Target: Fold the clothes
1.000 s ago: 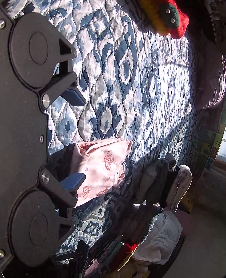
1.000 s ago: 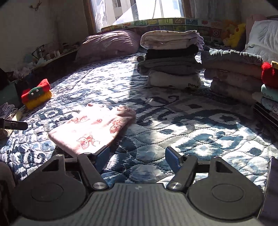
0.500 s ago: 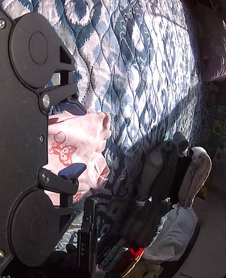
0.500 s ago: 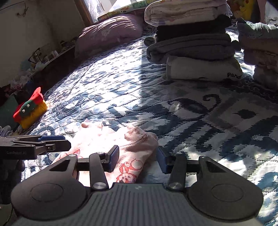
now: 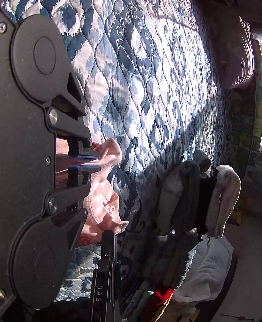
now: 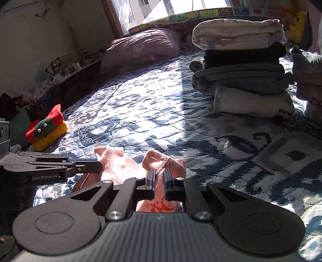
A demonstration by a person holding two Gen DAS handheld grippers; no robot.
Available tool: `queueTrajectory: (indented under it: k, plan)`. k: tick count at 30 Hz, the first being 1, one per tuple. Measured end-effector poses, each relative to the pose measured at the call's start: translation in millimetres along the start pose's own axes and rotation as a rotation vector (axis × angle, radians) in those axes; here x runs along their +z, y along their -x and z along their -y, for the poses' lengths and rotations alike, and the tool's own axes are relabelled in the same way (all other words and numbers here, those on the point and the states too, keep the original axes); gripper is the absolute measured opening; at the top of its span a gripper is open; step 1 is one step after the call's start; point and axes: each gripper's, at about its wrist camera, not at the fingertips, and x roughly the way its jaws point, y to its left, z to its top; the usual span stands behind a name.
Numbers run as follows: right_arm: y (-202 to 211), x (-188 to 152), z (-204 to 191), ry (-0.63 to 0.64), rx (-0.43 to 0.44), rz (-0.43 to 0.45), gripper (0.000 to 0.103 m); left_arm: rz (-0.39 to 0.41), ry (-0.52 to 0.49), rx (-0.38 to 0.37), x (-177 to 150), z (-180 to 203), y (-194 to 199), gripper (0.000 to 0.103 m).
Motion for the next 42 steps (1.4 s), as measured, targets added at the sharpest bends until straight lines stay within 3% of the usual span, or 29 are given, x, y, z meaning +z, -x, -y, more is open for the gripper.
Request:
queueTrajectory:
  k: [6, 10, 14, 21, 26, 28, 29, 30, 31, 33, 38, 42]
  plan:
    - [72.5, 7.1, -27.5, 0.082, 0.13, 0.028, 0.01, 0.069, -0.054, -0.057, -6.6, 16.2, 70.8, 0.004]
    - [112.4, -0.1, -44.5, 0.121, 0.187, -0.011, 0.01, 0.102, -0.115, -0.097, -23.9, 30.1, 123.8, 0.004]
    - [139.5, -20.1, -59.3, 0.148, 0.234, -0.057, 0.01, 0.083, -0.172, -0.121, -58.4, 46.1, 154.8, 0.004]
    - [169.2, -62.5, -75.7, 0.211, 0.247, -0.16, 0.012, 0.038, -0.252, -0.136, -109.3, 71.0, 176.8, 0.004]
    - [184.2, -75.3, -69.5, 0.203, 0.241, -0.183, 0.013, -0.01, -0.283, -0.119, -137.2, 73.6, 181.1, 0.004]
    - [195.3, -77.6, -63.0, 0.195, 0.246, -0.175, 0.022, -0.035, -0.279, -0.111, -146.0, 70.4, 185.7, 0.006]
    - [200.9, -78.7, -59.2, 0.189, 0.246, -0.169, 0.033, -0.04, -0.278, -0.111, -148.7, 68.0, 189.4, 0.007]
    - [205.5, -78.8, -55.4, 0.182, 0.242, -0.164, 0.043, -0.044, -0.277, -0.111, -151.4, 65.5, 193.1, 0.014]
    - [208.7, -78.7, -51.3, 0.175, 0.236, -0.159, 0.046, -0.049, -0.275, -0.111, -154.2, 63.1, 196.8, 0.024]
    - [209.7, -77.7, -41.7, 0.154, 0.216, -0.154, 0.047, -0.057, -0.272, -0.111, -159.4, 58.0, 204.2, 0.035]
    - [194.4, -76.5, -24.8, 0.06, 0.176, -0.14, 0.048, -0.049, -0.216, -0.078, -161.0, 41.3, 219.2, 0.039]
    - [167.2, -76.2, -16.3, -0.026, 0.155, -0.135, 0.049, -0.045, -0.143, -0.054, -153.5, 33.4, 208.2, 0.043]
